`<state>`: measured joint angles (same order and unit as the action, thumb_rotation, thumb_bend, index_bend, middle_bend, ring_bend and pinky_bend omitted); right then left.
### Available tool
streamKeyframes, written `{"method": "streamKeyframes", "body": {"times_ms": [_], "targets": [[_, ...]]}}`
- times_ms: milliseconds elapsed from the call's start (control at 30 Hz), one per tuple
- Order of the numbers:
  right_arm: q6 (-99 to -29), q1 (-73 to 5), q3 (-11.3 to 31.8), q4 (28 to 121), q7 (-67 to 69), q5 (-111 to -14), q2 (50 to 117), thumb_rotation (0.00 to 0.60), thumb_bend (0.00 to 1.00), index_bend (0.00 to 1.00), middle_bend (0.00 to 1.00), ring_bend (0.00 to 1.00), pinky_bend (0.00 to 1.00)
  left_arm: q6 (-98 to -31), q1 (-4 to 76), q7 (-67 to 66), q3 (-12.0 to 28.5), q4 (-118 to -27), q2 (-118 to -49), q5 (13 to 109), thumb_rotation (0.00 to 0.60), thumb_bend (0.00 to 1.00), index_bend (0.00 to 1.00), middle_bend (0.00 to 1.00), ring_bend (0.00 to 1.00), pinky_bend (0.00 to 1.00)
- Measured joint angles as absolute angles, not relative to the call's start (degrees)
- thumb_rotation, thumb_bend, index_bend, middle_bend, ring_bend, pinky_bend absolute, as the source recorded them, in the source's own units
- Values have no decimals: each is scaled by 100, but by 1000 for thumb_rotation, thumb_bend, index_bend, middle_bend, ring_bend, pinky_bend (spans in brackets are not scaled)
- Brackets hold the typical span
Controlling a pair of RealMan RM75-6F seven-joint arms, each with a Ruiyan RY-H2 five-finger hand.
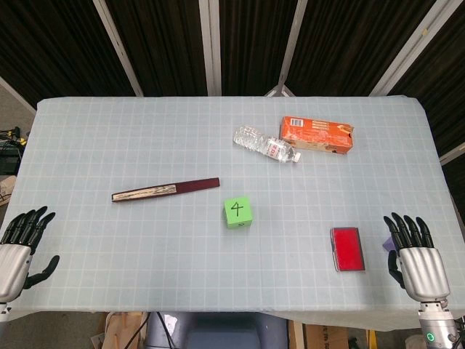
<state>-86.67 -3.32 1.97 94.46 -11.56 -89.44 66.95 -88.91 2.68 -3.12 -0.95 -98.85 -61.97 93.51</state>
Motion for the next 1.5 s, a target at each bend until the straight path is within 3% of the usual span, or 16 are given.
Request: {"method": "streamKeyframes", "body": {"times_ms": [433,833,1200,1500], "targets": [[-8702,-291,97,9548,-1037,-9085,6581,600,730,73,86,64,0,-9156,157,-183,-207,-9860,-6131,9664,600,438,85,0,0,41],[-8242,-448,44,9667,-834,-8919,6376,600,731,73,85,67,0,-9136,164,-89,-163,-9861,-6108,9571,600,438,82,0,0,41],[-6623,-1530,505,10439,-1244,-8312,6025,600,731,74,86,88,0,-9004,194,-330,-139,-9896,-6196,9485,600,438,81,0,0,41],[-5360,-2835,960,10715,-2740,-6361,6287,600,730,73,86,88,0,-8905,245,-337,-17,-9900,-6208,9195,600,438,82,0,0,41]]}}
